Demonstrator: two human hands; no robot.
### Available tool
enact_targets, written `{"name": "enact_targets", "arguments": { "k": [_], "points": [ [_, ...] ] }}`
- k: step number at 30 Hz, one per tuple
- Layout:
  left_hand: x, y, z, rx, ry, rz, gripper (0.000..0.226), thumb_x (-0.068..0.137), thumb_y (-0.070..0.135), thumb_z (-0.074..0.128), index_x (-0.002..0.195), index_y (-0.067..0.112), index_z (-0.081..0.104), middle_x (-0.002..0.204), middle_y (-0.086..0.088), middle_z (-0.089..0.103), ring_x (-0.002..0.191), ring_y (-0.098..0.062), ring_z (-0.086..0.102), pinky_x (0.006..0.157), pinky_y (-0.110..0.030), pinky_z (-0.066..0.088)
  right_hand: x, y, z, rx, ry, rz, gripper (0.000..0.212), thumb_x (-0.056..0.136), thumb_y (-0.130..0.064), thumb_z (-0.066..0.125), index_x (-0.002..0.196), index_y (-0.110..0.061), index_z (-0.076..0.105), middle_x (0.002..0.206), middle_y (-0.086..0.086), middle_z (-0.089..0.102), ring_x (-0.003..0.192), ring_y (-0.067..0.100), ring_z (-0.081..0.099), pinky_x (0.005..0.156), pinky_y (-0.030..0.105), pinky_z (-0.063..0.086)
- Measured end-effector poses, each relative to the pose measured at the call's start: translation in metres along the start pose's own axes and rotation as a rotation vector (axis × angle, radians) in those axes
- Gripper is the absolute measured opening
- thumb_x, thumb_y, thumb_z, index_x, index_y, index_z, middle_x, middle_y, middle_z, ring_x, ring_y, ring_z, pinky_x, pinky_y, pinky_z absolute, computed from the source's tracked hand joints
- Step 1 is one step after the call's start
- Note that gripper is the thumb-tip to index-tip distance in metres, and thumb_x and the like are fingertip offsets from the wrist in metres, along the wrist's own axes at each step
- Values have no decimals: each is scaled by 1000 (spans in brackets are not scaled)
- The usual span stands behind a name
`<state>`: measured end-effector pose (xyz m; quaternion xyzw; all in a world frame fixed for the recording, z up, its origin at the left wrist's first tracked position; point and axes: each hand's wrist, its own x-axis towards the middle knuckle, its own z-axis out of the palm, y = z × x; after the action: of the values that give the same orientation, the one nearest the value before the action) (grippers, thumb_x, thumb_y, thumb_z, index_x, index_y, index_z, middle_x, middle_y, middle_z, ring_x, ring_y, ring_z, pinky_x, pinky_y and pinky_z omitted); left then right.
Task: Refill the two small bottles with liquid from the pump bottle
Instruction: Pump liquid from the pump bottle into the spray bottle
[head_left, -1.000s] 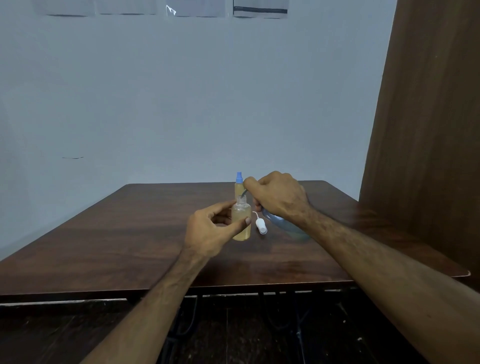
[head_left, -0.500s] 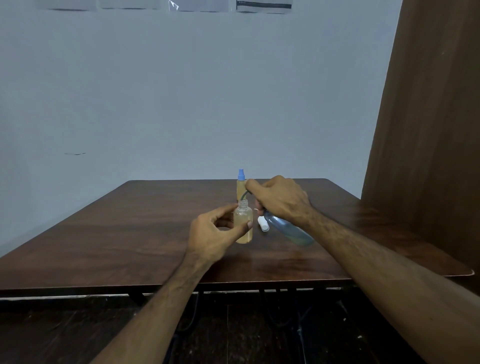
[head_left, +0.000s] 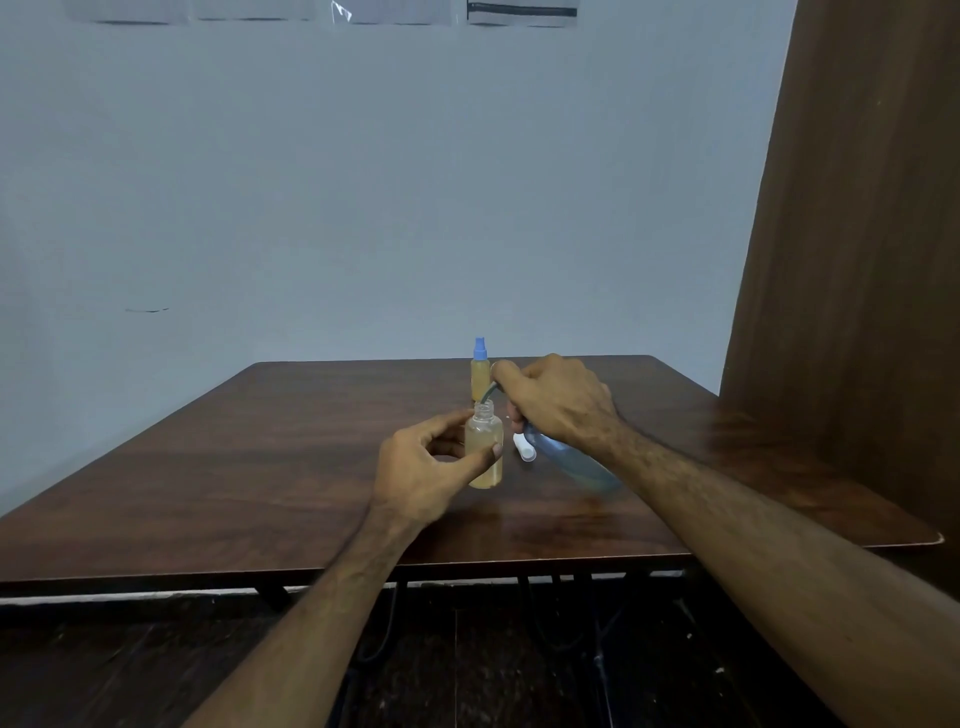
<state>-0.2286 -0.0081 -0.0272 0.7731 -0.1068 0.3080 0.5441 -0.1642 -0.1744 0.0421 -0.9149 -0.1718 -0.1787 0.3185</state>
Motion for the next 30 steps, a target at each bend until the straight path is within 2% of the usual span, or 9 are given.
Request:
{"name": "enact_targets", "arguments": {
  "k": [3,6,9,11,14,19,24,26,30],
  "points": [
    [1,-3,0,-13,-2,-15,42,72,31,91,110,33,75,85,15,77,78,-2,72,71,-10,53,1,0,-1,2,-22,6,66,84,-71,30,47,-35,72,57,-18,73,69,8,70,74,35,50],
    [1,-2,0,-19,-3,-8,40,72,30,91,106,41,72,87,12,78,79,-3,72,72,-12,54,2,3,0,1,-22,11,66,83,-68,35,49,-26,72,57,-17,73,67,7,71,70,33,48],
    [0,-1,0,-10,-13,-1,39,72,32,91,103,46,72,86,18,77,79,-4,72,70,-10,53,0,3,-1,-12,2,1,66,74,-72,24,49,-34,72,56,-18,73,67,7,69,66,31,43],
    [0,0,0,-11,-3,-8,40,71,32,91,104,44,73,85,20,76,78,-4,72,69,-9,52,1,2,-3,-4,13,-3,69,70,-73,21,47,-31,72,57,-18,73,66,7,68,66,32,42],
    [-1,2,-1,-12,-1,-14,41,70,33,92,97,52,68,85,23,75,77,-2,72,69,-9,52,2,1,-2,-31,1,-3,70,76,-75,22,47,-36,72,56,-19,72,67,9,68,69,34,45],
    [-1,2,-1,-26,3,-34,40,70,32,92,103,43,73,84,18,76,75,-2,71,68,-9,52,2,4,0,-33,-24,12,66,84,-74,32,50,-34,73,56,-18,73,69,8,70,70,33,46],
    [-2,5,-1,-26,-16,-28,40,72,28,91,97,49,69,84,15,77,75,-2,70,69,-10,52,1,3,-1,-21,15,-9,67,70,-71,26,48,-26,70,54,-18,71,65,7,67,65,31,42],
    [-2,6,-1,-24,-19,-37,39,72,29,91,99,46,71,84,12,77,76,-2,71,68,-8,51,1,0,-1,-14,21,-14,66,68,-70,23,46,-29,70,54,-18,71,64,7,66,64,31,40],
    [-1,3,-1,14,-38,-68,46,71,33,91,113,27,76,88,9,77,79,-4,71,68,-8,51,0,-2,-2,-53,18,1,64,68,-72,21,49,-38,71,55,-18,72,70,11,68,68,32,43]
  ]
}}
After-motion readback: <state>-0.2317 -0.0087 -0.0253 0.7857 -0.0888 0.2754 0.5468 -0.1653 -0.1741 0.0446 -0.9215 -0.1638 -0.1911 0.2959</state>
